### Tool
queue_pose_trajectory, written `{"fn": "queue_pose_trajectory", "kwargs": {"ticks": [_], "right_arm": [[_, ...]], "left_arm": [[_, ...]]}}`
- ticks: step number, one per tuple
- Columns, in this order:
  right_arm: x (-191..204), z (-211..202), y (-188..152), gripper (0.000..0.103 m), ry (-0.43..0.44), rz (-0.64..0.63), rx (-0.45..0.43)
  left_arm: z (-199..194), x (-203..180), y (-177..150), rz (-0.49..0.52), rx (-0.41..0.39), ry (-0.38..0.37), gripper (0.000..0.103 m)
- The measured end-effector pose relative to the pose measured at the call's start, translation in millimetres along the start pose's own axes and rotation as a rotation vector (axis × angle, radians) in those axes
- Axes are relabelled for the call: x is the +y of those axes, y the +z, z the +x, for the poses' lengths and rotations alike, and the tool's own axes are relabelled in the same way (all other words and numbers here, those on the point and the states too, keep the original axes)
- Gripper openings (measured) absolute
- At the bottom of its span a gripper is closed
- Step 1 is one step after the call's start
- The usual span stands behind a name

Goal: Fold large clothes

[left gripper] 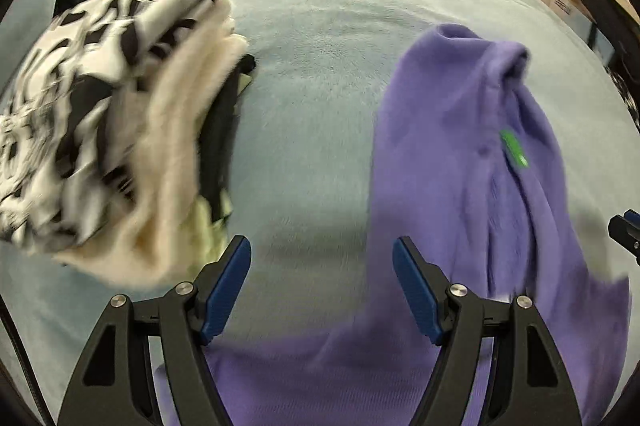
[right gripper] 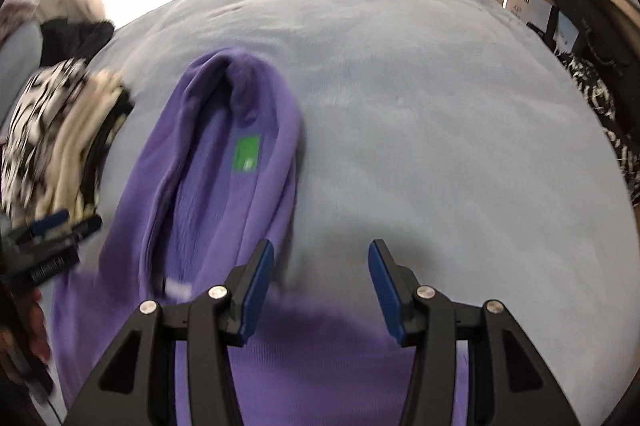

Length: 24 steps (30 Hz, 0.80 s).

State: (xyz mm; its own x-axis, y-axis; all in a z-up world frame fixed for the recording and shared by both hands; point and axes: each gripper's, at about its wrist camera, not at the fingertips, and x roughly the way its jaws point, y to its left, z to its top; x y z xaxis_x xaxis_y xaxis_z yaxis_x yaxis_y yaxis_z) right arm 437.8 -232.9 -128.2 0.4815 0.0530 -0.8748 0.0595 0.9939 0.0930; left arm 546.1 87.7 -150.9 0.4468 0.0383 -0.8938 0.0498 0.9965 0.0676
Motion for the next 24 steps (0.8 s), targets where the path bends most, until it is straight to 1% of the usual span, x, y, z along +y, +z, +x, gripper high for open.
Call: {"fn": "queue_pose_trajectory", "kwargs": {"ticks": [3, 7, 8, 12, 14, 15, 16, 17, 18, 19, 20, 21, 22, 23, 24], "right_arm": [[-1, 22, 24, 0.049, 0.005, 0.026, -0.009], [2, 48, 53, 0.049, 0.012, 0.048, -0.015], [3, 53, 58, 0.049, -0.002, 0.052, -0.019], [2, 75, 76, 0.049, 0.017, 0.081, 0.000], [2, 86, 79, 0.049, 0.035, 0.089, 0.017], [2, 88, 80, 0.049, 0.045, 0.093, 0.019], [3, 91, 81, 0.049, 0.061, 0.095, 0.019], [4, 93, 83, 0.049, 0.066, 0.093, 0.023], [6, 94, 83, 0.049, 0.069, 0.089, 0.024], [8, 96, 82, 0.049, 0.075, 0.082, 0.025], [11, 97, 82, 0.049, 0.081, 0.072, 0.035], [14, 99, 82, 0.049, 0.084, 0.064, 0.040], [17, 101, 82, 0.049, 0.082, 0.053, 0.041], [21, 102, 81, 0.048, 0.054, 0.034, 0.043], [23, 102, 80, 0.032, 0.030, 0.024, 0.042]], "left_arm": [[26, -5, 20, -0.013, 0.011, 0.007, 0.072], [53, -8, 42, -0.034, 0.027, -0.018, 0.072], [58, -7, 43, -0.039, 0.030, -0.024, 0.072], [78, -6, 51, -0.058, 0.056, -0.061, 0.072], [82, -5, 53, -0.062, 0.047, -0.081, 0.071], [82, -4, 53, -0.061, 0.043, -0.093, 0.069], [82, -3, 53, -0.056, 0.037, -0.116, 0.057], [82, -3, 53, -0.050, 0.036, -0.155, 0.044], [81, -3, 53, -0.052, 0.035, -0.177, 0.037], [79, -4, 53, -0.055, 0.037, -0.211, 0.019], [78, -5, 53, -0.056, 0.043, -0.231, 0.009], [75, -9, 50, -0.054, 0.044, -0.228, 0.009], [74, -13, 50, -0.038, 0.039, -0.203, 0.007], [72, -15, 50, -0.023, 0.036, -0.189, 0.005], [69, -19, 49, -0.005, 0.023, -0.169, 0.004]]}}
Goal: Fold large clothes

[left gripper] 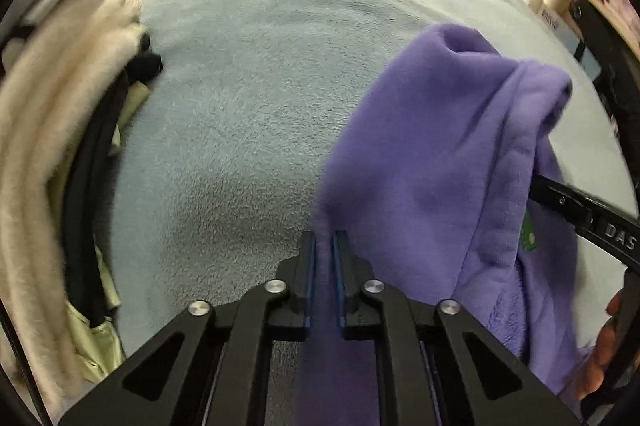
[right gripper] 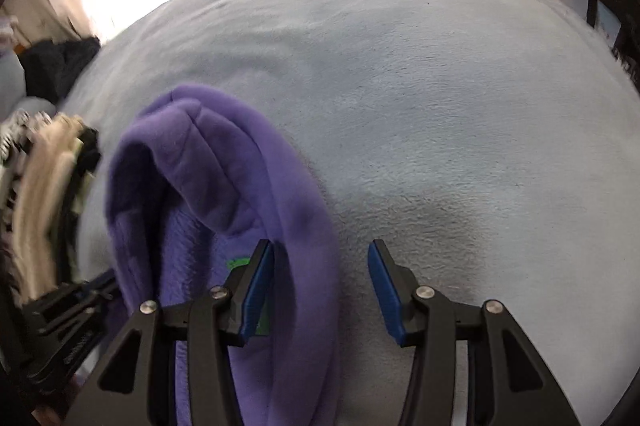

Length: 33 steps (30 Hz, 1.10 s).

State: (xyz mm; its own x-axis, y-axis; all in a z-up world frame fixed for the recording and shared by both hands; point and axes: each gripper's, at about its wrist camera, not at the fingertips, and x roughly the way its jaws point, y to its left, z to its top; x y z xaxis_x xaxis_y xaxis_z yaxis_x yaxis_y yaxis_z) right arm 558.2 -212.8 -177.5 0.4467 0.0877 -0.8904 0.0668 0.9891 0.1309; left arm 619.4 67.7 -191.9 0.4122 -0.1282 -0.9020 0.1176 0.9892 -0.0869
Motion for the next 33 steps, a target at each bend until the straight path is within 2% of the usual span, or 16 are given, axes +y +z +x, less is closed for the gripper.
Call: {"fn": "queue_pose_trajectory", "kwargs": {"ticks": [1, 2, 6, 10, 13, 16, 21, 24, 26, 30, 33], "right_arm": [[2, 0, -2, 0.005, -0.029, -0.014, 0.002], [3, -2, -4, 0.005, -0.019, -0.019, 0.006], [1, -42, -17, 0.005, -0.030, -0.051, -0.078], [-10, -95, -34, 0.005, 0.036, -0.041, -0.156], [-12, -148, -57, 0.005, 0.123, -0.052, -0.232], [-3, -204, -92, 0.005, 0.200, -0.083, -0.303], [14, -259, -160, 0.005, 0.234, -0.160, -0.361], [14, -266, -205, 0.006, 0.203, -0.197, -0.351], [9, -259, -236, 0.009, 0.173, -0.206, -0.309], [0, -234, -283, 0.009, 0.105, -0.173, -0.185], [-8, -223, -310, 0.009, 0.073, -0.135, -0.123]], "left_arm": [[-2, -4, -1, 0.003, -0.008, 0.012, 0.004], [-6, -4, -2, -0.003, -0.014, 0.022, 0.004], [-36, 6, -7, -0.030, -0.032, 0.053, 0.003], [-87, 24, -22, -0.024, -0.061, 0.029, 0.003], [-124, 29, -39, -0.011, -0.088, 0.008, 0.003], [-171, 36, -68, -0.013, -0.117, -0.035, 0.003], [-233, 52, -139, -0.004, -0.151, -0.101, 0.003], [-243, 63, -189, -0.025, -0.111, -0.154, 0.003], [-239, 75, -224, -0.039, -0.060, -0.176, 0.003], [-227, 94, -275, -0.063, 0.027, -0.162, 0.003], [-223, 103, -302, -0.072, 0.076, -0.161, 0.003]]}}
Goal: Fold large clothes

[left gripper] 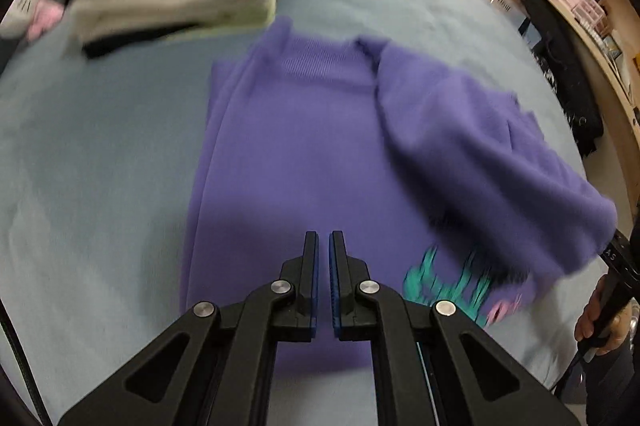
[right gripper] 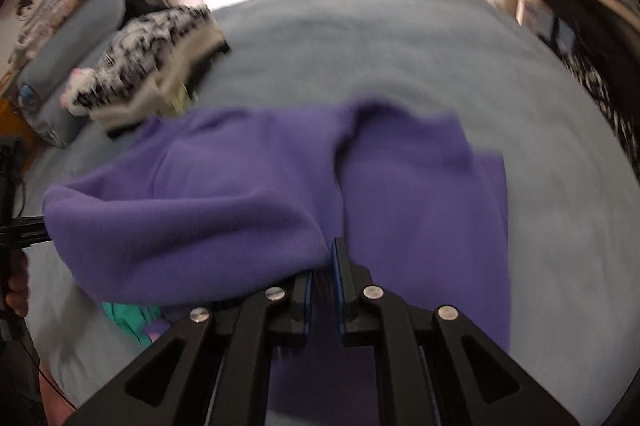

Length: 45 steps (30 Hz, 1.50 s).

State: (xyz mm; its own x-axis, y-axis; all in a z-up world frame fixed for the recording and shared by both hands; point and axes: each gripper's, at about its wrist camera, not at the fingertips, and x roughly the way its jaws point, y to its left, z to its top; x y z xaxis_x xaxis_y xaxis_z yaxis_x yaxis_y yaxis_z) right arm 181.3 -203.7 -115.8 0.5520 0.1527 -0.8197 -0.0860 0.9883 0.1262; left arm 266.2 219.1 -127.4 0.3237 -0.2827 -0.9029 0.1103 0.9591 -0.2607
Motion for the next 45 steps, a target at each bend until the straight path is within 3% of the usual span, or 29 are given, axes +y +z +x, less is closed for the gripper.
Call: {"fn": "queue_pose_trajectory", "kwargs": {"ticks": [3, 7, 9, 11, 13, 14, 15, 17, 23, 29, 36, 41, 43, 45], "right_arm": [[2, -5, -21, 0.009, 0.015, 0.038, 0.012], [10, -17, -37, 0.009, 0.032, 0.057, 0.009], [16, -22, -40, 0.009, 0.053, 0.064, 0.018], [21, -26, -44, 0.012, 0.101, 0.079, 0.038], [22, -31, -47, 0.028, 0.154, 0.114, 0.059], [24, -34, -48, 0.033, 0.187, 0.137, 0.063], [25, -37, -48, 0.038, 0.225, 0.161, 0.061], [27, -40, -50, 0.038, 0.265, 0.187, 0.051], [51, -40, -52, 0.038, 0.249, 0.115, 0.024], [62, -29, -53, 0.038, 0.325, 0.096, 0.059], [69, -16, -57, 0.038, 0.346, 0.051, 0.068], [78, 0, -60, 0.038, 0.348, 0.006, 0.078], [82, 8, -59, 0.038, 0.329, -0.012, 0.075], [85, 17, -55, 0.038, 0.310, -0.024, 0.065]], "left_arm": [[-10, -1, -28, 0.011, 0.004, -0.009, 0.003], [-6, -10, -38, 0.029, 0.009, -0.050, 0.007], [-9, -13, -47, 0.034, 0.019, -0.092, 0.019], [-11, -19, -48, 0.032, 0.024, -0.139, 0.043], [-18, -28, -48, 0.024, 0.009, -0.188, 0.060], [-22, -30, -47, 0.019, 0.000, -0.211, 0.064], [-24, -32, -45, 0.016, -0.005, -0.234, 0.064], [-29, -37, -39, 0.007, -0.004, -0.281, 0.066], [-37, -52, -8, -0.036, -0.011, -0.364, 0.068], [-20, -68, 25, -0.092, 0.027, -0.477, 0.070], [35, -75, 46, -0.143, 0.148, -0.462, 0.073], [70, -80, 40, -0.154, 0.242, -0.477, 0.073], [77, -80, 35, -0.170, 0.252, -0.500, 0.073], [77, -84, 33, -0.151, 0.231, -0.500, 0.066]]}}
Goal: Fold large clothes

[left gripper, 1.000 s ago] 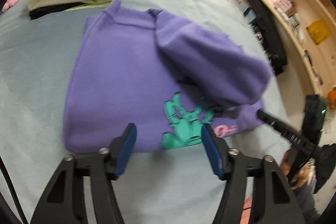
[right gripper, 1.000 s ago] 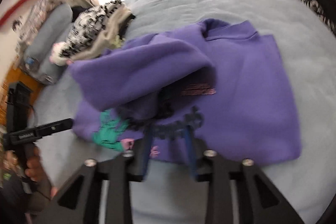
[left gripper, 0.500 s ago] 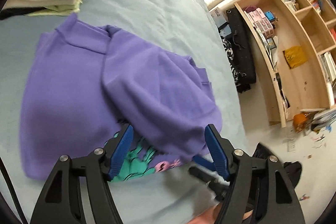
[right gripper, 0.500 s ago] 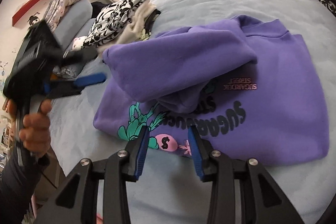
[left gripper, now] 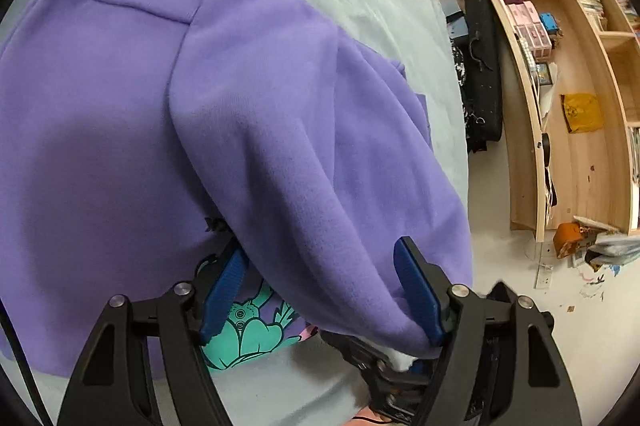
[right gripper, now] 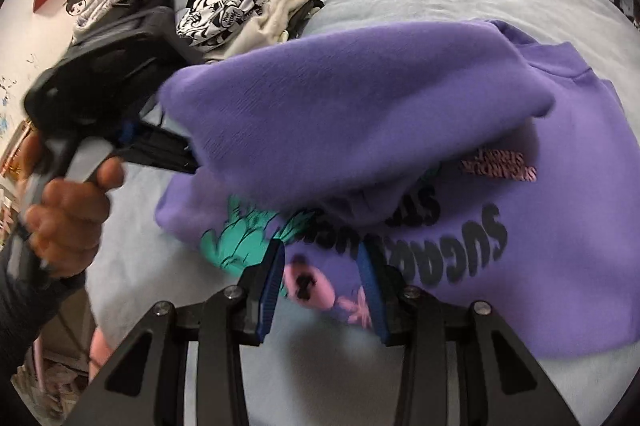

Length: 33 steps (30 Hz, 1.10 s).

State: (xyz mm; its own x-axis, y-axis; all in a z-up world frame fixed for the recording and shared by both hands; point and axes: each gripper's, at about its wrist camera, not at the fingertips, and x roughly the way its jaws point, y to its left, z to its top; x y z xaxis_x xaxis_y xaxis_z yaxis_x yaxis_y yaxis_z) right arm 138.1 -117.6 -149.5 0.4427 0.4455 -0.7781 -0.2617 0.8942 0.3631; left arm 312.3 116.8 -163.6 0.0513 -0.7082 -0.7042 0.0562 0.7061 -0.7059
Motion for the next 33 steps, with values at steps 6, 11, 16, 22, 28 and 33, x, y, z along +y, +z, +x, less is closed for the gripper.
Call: {"fn": "queue_pose_trajectory", "kwargs": {"ticks": [6, 11, 16, 22, 28, 33], "right_arm": [[3, 17, 27, 0.038, -0.092, -0.060, -0.079], [-4, 22, 50, 0.037, -0.160, -0.056, -0.191], [-14, 31, 41, 0.038, -0.154, -0.019, -0.102], [-11, -7, 4, 0.038, -0.186, -0.086, -0.018], [-39, -40, -16, 0.040, -0.072, 0.104, -0.021], [-64, -55, -4, 0.051, 0.065, 0.319, -0.096]], "left_arm": [[-9, -25, -2, 0.112, -0.044, 0.051, 0.032], [-20, -40, -2, 0.196, -0.101, 0.076, 0.026], [-4, -33, -9, 0.213, -0.084, 0.142, 0.026], [20, -16, -30, 0.210, -0.107, 0.227, 0.028], [24, -26, -43, 0.253, -0.203, 0.318, 0.033], [9, -26, -43, 0.214, -0.237, 0.306, 0.056]]}}
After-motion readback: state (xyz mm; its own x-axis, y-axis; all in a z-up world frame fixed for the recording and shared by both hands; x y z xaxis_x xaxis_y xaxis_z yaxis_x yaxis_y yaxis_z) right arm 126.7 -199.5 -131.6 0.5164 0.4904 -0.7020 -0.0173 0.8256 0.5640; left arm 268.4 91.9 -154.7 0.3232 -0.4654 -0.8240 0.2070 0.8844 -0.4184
